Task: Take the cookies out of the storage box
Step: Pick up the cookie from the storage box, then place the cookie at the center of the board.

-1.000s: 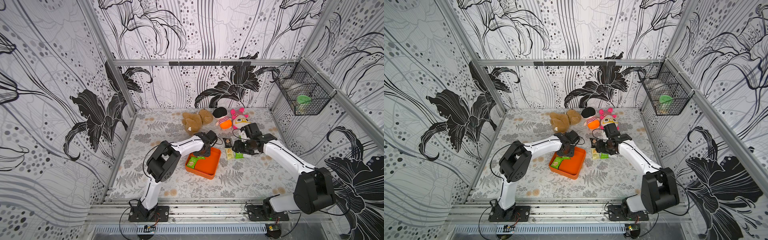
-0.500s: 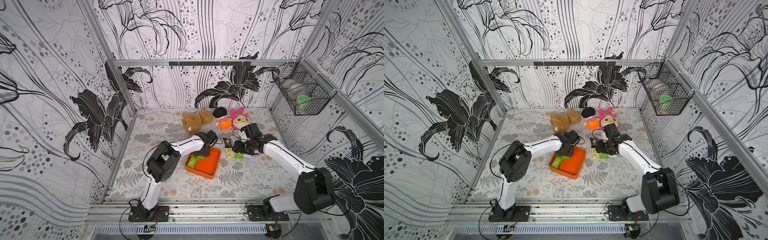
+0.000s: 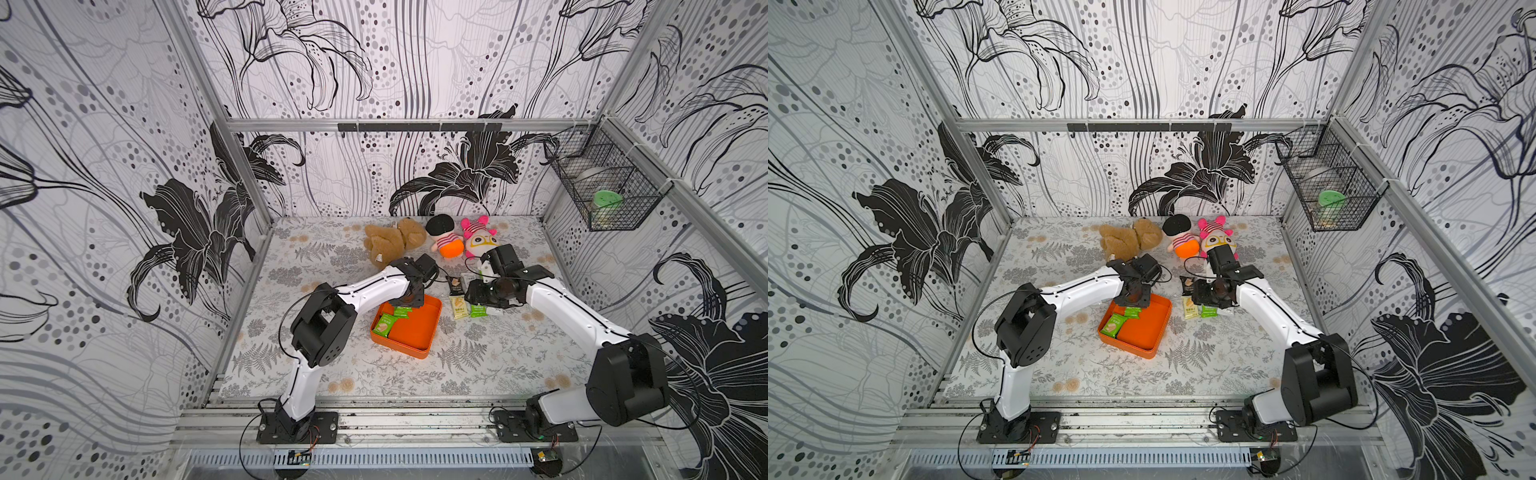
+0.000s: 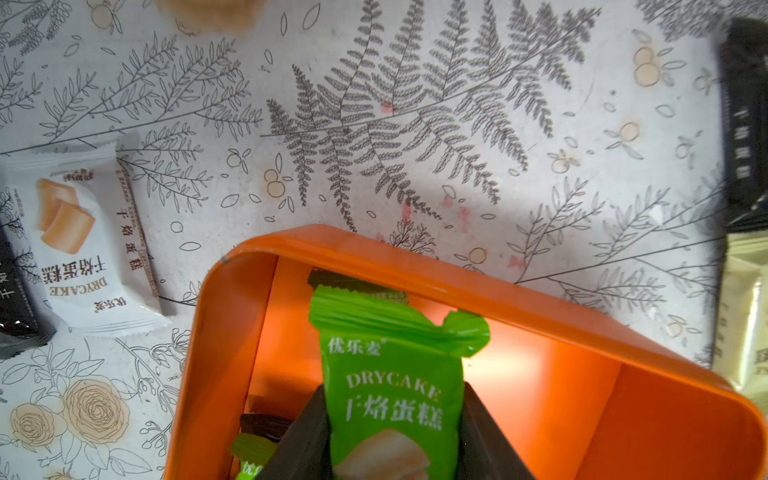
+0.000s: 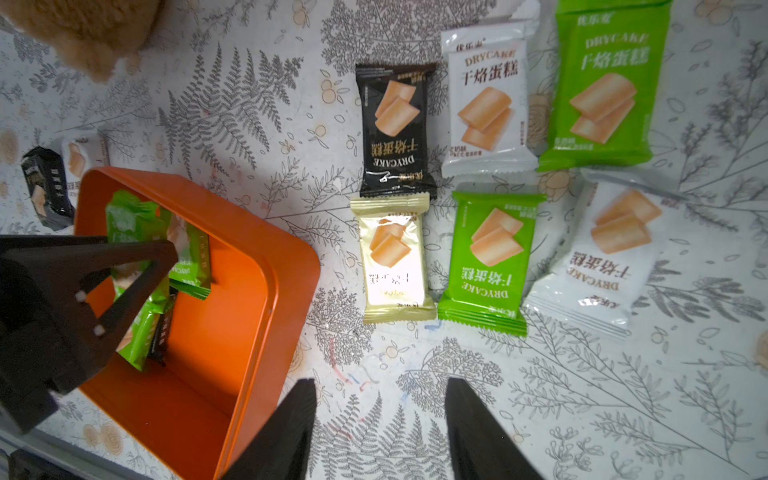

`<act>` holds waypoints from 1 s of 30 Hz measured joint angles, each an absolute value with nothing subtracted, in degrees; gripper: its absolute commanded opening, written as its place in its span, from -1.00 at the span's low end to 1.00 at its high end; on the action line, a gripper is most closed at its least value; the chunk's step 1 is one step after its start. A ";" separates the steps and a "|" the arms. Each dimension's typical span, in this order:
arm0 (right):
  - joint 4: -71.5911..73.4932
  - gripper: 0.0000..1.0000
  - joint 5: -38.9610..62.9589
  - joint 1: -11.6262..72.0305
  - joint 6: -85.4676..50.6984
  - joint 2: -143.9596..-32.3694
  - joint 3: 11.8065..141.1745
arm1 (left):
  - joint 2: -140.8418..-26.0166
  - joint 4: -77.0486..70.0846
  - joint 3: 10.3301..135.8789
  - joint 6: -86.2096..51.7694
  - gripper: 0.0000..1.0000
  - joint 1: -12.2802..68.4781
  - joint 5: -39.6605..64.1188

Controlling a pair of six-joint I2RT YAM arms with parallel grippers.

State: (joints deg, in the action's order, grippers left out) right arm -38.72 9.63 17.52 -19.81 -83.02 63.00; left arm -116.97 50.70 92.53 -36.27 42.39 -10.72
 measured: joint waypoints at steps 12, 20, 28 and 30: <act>-37.69 0.11 11.86 17.47 -19.62 -89.41 68.07 | -107.59 49.69 85.82 -39.09 -0.15 42.72 -11.57; -36.56 0.10 13.87 17.43 -19.62 -93.23 71.46 | -96.44 49.80 75.61 -42.92 -0.14 42.72 -14.04; -35.51 0.09 15.29 17.41 -19.62 -95.74 73.87 | -89.21 50.46 65.54 -46.50 -0.14 42.24 -15.68; -35.29 0.10 15.46 17.43 -19.64 -96.47 73.93 | -87.37 50.41 63.37 -46.72 -0.14 41.65 -15.70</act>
State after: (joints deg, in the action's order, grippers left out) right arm -35.29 15.46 17.43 -19.64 -96.47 73.93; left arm -87.37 50.41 63.37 -46.72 41.65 -15.70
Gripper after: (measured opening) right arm 0.549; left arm 0.432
